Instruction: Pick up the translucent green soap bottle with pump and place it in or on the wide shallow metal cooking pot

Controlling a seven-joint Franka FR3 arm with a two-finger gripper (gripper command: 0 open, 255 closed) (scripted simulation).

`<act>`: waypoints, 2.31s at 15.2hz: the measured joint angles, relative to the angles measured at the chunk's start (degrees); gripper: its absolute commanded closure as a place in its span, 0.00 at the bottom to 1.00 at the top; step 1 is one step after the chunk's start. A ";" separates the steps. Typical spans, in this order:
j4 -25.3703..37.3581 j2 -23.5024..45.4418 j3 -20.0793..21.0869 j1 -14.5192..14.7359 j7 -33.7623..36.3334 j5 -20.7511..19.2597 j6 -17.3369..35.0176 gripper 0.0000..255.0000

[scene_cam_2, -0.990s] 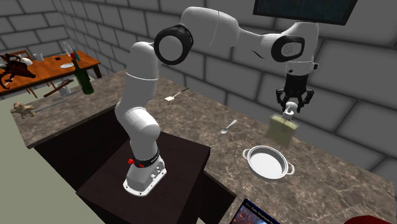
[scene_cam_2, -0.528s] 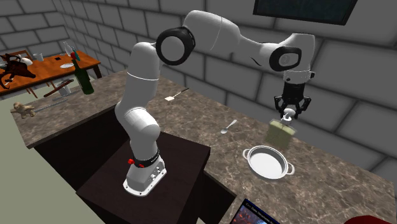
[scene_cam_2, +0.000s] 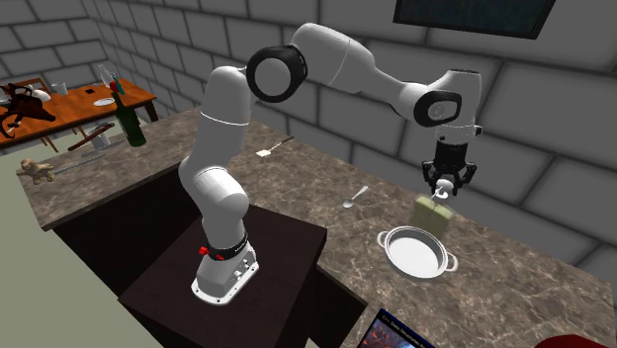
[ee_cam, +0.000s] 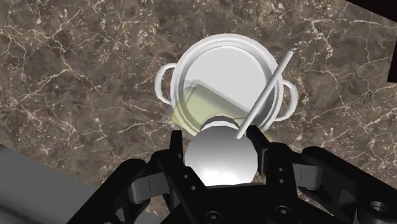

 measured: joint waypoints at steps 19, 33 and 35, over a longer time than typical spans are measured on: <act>-4.58 4.53 1.66 -1.08 -0.15 2.44 8.56 1.00; -2.52 0.82 0.47 0.80 1.14 0.33 3.11 0.00; -2.38 0.75 0.45 0.84 1.18 0.28 2.89 0.00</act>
